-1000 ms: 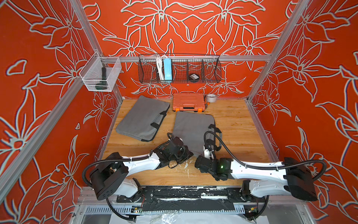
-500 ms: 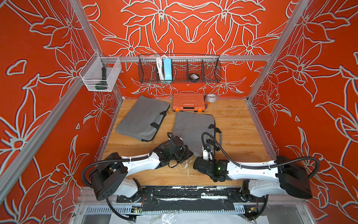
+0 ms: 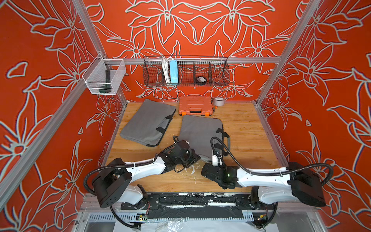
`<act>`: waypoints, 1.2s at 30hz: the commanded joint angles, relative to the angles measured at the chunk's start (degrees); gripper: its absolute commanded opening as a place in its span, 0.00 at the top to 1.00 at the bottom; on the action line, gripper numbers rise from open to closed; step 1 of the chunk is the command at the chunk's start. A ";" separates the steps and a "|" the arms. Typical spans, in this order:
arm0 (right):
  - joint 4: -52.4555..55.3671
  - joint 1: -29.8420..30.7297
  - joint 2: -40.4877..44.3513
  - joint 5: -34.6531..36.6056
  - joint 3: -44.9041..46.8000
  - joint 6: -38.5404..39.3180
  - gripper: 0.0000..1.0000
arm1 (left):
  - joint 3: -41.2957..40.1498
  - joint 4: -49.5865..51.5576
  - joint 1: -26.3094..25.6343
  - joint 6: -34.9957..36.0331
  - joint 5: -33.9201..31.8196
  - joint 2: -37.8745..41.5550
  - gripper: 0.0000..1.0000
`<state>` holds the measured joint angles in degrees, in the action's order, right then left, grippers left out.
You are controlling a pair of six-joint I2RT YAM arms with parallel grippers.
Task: Put the mouse into the laptop bag
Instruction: Zip the zipper on the zippered laptop bag.
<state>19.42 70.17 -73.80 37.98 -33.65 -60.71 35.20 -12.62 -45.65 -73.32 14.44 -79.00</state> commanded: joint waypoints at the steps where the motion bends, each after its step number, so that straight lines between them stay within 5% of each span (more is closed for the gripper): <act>1: 2.51 0.29 2.54 0.60 1.60 -0.89 1.00 | -1.19 -2.73 2.34 0.37 -3.65 2.46 1.00; 12: 11.78 -0.38 4.28 -3.64 0.71 -2.30 1.00 | -11.96 -1.50 9.57 1.26 -6.87 10.95 1.00; 18: 1.23 -0.36 4.34 -11.57 0.93 7.32 1.00 | -15.52 0.83 13.00 2.37 -6.62 16.95 0.99; 23: -6.10 -0.09 0.51 -19.56 -2.38 13.91 1.00 | -17.38 3.83 13.06 2.19 -3.69 24.68 0.41; 24: -7.07 -0.09 -0.33 -20.29 -3.06 14.53 1.00 | -18.49 3.44 12.79 1.50 -2.43 25.90 0.36; 29: -9.74 1.00 -6.18 -22.07 -7.84 16.53 1.00 | -24.84 1.75 10.56 -2.97 2.30 34.00 0.35; 36: -10.63 6.09 -13.19 -21.14 -13.59 18.18 1.00 | -33.46 -1.61 0.53 -10.86 -2.75 42.96 0.32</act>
<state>11.03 74.13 -85.38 16.16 -44.73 -44.60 3.25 -11.68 -42.39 -79.70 14.39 -38.06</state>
